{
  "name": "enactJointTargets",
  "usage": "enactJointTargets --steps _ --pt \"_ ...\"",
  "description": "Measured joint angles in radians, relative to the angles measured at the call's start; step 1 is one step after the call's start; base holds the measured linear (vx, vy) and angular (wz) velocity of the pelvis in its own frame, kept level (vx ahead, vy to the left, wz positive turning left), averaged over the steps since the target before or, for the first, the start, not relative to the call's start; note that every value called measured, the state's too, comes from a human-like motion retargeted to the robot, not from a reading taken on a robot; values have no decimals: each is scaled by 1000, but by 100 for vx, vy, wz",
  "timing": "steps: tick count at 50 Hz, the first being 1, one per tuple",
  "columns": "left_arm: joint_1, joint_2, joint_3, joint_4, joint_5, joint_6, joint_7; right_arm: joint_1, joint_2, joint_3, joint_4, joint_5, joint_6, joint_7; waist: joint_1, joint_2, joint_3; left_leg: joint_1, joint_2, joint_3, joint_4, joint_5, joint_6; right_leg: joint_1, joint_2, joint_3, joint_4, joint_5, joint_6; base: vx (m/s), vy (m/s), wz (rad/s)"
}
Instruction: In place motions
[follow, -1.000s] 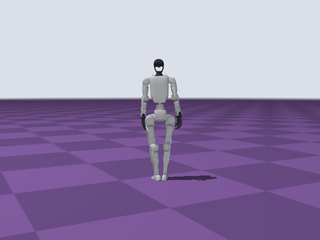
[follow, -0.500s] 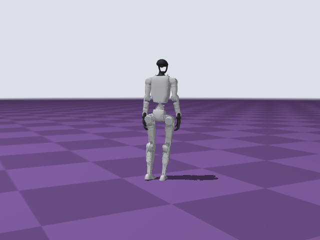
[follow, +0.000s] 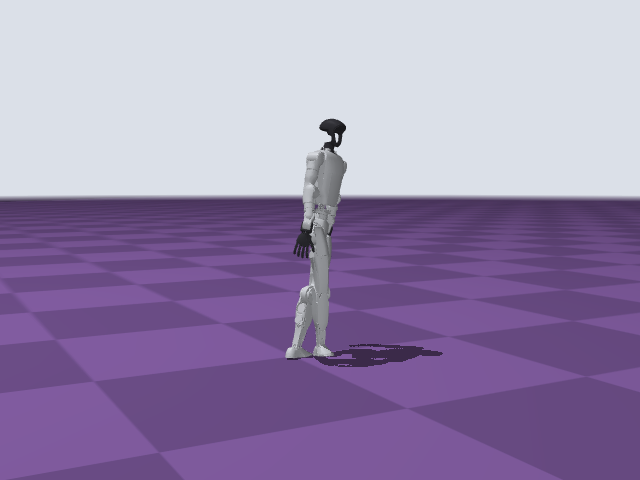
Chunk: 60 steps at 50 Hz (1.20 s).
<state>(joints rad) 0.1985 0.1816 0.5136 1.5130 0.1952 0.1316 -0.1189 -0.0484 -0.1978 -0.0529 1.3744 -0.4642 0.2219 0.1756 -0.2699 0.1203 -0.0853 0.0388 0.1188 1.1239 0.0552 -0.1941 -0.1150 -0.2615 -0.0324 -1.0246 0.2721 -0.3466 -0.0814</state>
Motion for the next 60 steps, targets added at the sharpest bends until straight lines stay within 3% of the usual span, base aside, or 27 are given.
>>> enactJointTargets --steps 5,10,13,18,22,25,27,31,35,37,39,44,50,56,60 --pt "-37 -25 -37 -39 -20 -1 -18 -17 15 -28 62 63 28 -27 -9 -35 -13 43 -30 67 56 67 -24 -42 18 201 -5 81 -69 -35 20 -204" --pt "-101 -51 -108 -82 -2 -10 -34 3 25 -45 98 81 36 14 -41 -23 -23 102 -36 62 95 160 1 -12 31 295 -28 103 -28 -22 12 -107" --pt "-127 -75 -145 -114 12 -32 -52 16 27 -41 123 69 41 12 -39 -50 -54 125 -42 35 184 244 85 18 -5 330 -49 110 11 -7 8 -101" --pt "-142 -89 -208 -202 30 -60 -98 9 40 -4 149 55 52 22 34 -151 -65 9 29 -248 592 335 325 42 -82 494 -42 105 18 -7 -1 -140" --pt "-149 -96 -220 -219 32 -82 -79 -13 65 45 105 -4 47 56 26 -128 -50 -209 19 -601 791 242 273 32 -23 570 -76 124 -56 -14 -6 -98" --pt "-159 -101 -211 -199 9 -90 -63 -28 83 101 46 -33 23 67 17 -127 -12 -277 4 -688 782 171 284 54 -1 621 -93 141 -75 -18 -10 -117" --pt "-163 -104 -199 -178 1 -89 -57 -30 94 133 6 -44 2 67 64 -137 2 -283 -16 -691 681 134 267 58 3 697 -86 151 -71 -14 -12 -185" --pt "-163 -108 -185 -123 -12 -84 -27 -16 105 160 -44 -64 -31 50 85 -126 22 -293 -101 -846 414 97 208 86 44 735 -105 172 -82 0 -13 -97" --pt "-157 -115 -178 -64 -25 -84 7 -12 98 158 -35 -90 -37 54 145 -92 52 -239 -162 -1049 149 160 136 136 119 792 -115 181 -78 13 -11 -112" --pt "-147 -122 -170 -36 -26 -84 19 -9 89 150 -13 -105 -31 64 131 -75 35 -221 -192 -1133 97 169 159 149 129 792 -124 180 -66 23 -9 -32" --pt "-138 -128 -159 -9 -21 -82 23 -4 82 142 15 -111 -18 64 92 -55 12 -212 -123 -993 77 180 131 148 137 780 -127 177 -59 20 -11 8" --pt "-147 -129 -170 6 -12 -83 29 1 60 75 82 -28 9 32 57 -52 29 -159 -146 -1003 2 220 146 175 131 762 -119 167 -44 9 -11 18" --pt "-144 -131 -194 -15 18 -88 19 36 37 27 109 7 32 40 79 -54 1 -141 -161 -966 -30 224 173 156 119 793 -90 165 -24 16 -10 -24" --pt "-162 -113 -205 2 39 -76 -5 5 55 64 59 -47 17 40 46 -42 18 -128 -137 -880 -58 221 179 96 144 865 -28 176 -16 -3 -7 -71" --pt "-155 -85 -230 22 72 -60 -25 -23 86 129 -10 -76 -9 79 13 -44 40 -104 -115 -765 -82 199 185 62 178 946 -3 126 -12 -22 0 -150"
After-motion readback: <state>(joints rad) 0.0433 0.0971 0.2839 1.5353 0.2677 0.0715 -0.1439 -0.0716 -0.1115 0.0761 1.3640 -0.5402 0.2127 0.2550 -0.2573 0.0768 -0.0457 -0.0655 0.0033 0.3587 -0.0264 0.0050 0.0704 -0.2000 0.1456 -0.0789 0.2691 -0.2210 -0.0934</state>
